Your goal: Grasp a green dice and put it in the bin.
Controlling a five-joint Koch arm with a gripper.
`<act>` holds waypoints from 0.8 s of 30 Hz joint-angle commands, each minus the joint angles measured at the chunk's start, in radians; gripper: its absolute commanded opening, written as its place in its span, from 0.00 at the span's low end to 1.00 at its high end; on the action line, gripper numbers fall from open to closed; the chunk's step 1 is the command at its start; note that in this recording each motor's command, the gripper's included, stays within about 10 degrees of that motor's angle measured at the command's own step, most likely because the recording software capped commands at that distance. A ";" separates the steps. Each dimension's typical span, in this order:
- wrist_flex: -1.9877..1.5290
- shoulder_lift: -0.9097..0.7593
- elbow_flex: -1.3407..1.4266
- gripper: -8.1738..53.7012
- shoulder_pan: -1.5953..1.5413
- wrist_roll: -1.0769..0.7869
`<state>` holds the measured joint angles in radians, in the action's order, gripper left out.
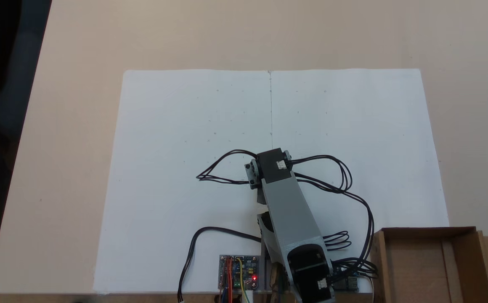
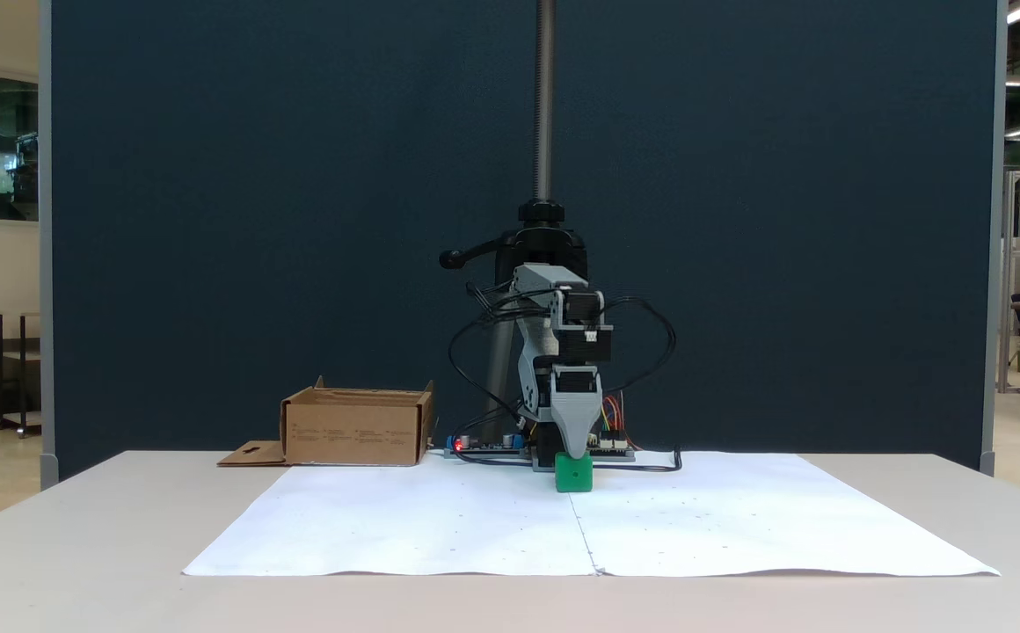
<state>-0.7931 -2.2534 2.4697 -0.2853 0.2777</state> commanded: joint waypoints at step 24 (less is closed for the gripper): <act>0.181 -0.109 0.074 0.83 0.034 -0.014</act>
<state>-0.6550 -2.2534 2.5510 -0.2500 0.2746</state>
